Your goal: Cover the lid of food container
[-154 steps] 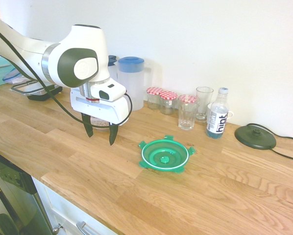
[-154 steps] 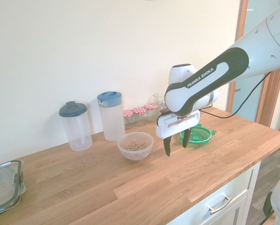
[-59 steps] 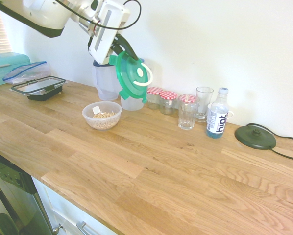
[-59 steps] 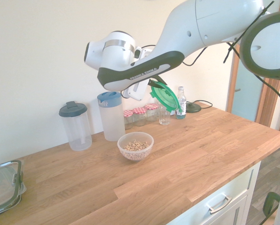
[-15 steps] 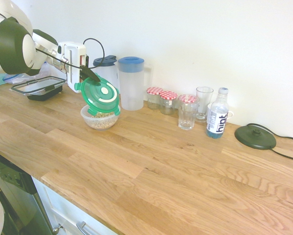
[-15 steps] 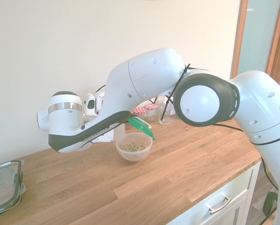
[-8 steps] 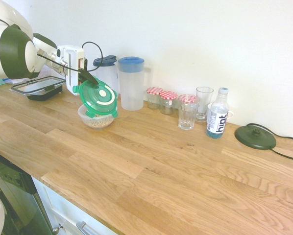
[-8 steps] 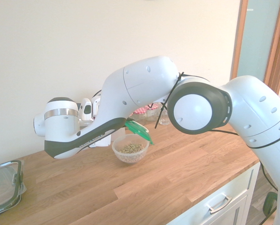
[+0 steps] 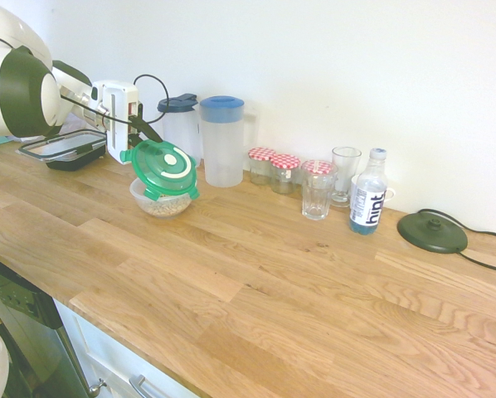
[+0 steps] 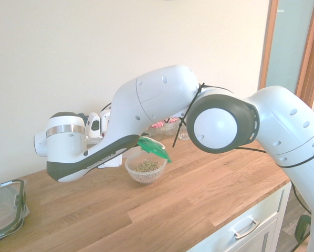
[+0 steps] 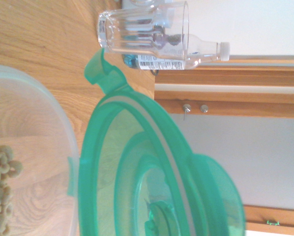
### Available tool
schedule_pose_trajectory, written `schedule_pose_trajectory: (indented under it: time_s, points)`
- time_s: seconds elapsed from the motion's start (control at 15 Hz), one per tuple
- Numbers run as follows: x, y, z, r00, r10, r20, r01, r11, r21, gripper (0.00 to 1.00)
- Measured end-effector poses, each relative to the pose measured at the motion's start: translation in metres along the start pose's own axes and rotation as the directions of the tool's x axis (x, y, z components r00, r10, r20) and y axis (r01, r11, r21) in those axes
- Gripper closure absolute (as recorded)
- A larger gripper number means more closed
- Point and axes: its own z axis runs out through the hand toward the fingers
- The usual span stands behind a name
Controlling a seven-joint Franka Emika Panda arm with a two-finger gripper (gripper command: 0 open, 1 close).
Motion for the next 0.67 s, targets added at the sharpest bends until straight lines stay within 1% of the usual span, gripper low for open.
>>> schedule_pose_trajectory:
  time_s: [0.27, 0.67]
  points:
    - [-0.007, -0.009, -0.018, 1.0, -0.023, 0.009, 0.022, 0.997, 0.068, 0.0]
    - [0.003, -0.007, -0.037, 0.993, -0.063, 0.104, 0.045, 0.985, 0.166, 0.0]
